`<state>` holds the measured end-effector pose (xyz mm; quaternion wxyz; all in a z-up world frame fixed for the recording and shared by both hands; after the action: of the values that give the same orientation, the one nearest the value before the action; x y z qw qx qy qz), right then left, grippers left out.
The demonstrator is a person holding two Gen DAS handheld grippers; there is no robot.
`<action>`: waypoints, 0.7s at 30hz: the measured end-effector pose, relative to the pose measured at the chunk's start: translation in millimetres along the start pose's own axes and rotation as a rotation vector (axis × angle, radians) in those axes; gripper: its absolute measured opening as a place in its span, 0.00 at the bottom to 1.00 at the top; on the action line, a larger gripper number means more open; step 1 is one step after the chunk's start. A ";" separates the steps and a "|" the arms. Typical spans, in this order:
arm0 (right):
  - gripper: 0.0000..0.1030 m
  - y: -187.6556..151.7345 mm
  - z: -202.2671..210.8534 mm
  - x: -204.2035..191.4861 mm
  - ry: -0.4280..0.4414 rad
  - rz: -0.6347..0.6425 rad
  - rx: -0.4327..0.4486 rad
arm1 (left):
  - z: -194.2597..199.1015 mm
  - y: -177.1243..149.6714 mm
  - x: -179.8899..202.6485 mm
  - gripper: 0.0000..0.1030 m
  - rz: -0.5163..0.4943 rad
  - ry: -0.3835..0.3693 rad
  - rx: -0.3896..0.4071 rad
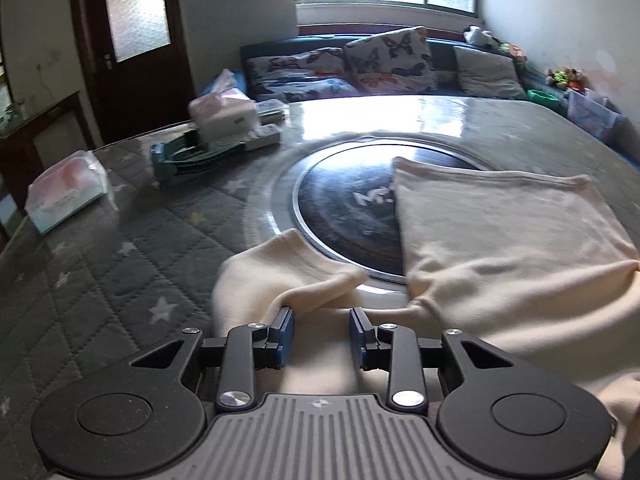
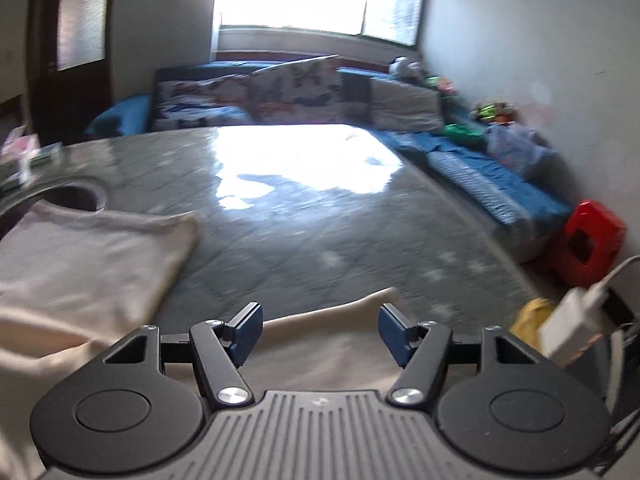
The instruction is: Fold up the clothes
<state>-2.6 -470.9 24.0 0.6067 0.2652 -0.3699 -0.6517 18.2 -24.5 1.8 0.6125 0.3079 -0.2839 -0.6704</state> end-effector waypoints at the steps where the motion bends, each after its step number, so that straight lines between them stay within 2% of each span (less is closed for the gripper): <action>1: 0.64 -2.1 -1.4 -5.1 0.013 0.003 -0.009 | -0.5 0.1 -1.5 0.32 -0.003 0.013 0.006; 6: 0.64 -12.7 -8.9 -18.6 0.043 -0.003 -0.052 | -3.2 0.3 -12.3 0.33 -0.001 0.078 0.033; 8: 0.66 -15.5 -11.7 -18.7 0.046 -0.006 -0.061 | -3.7 1.2 -19.0 0.36 0.014 0.099 0.044; 10: 0.70 -17.6 -12.4 -17.4 0.041 -0.011 -0.063 | -3.5 0.9 -25.7 0.44 0.015 0.154 0.059; 12: 0.71 -18.1 -12.9 -15.3 0.039 -0.020 -0.064 | -3.8 0.4 -33.8 0.46 0.029 0.193 0.066; 19: 0.81 -20.7 -15.8 -7.0 0.034 -0.065 -0.065 | -2.9 -9.8 -71.8 0.60 0.123 0.263 0.052; 21: 0.83 -21.1 -17.0 -5.1 0.036 -0.078 -0.065 | -1.5 -11.8 -76.8 0.63 0.120 0.295 0.059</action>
<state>-1.0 -468.9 -3.5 0.5956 0.2710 -0.3269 -0.6818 16.3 53.0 -3.2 0.6773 0.4033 -0.2281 -0.5714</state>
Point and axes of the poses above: each gripper's, at about its wrist camera, not at the fingertips, and z roughly against the way its jaws point, x to its right, y to its top, the point moved 3 cm from there along -z, roughly the way its jaws point, and after that the axes turned 3 degrees about x, right-handed, at the moved point
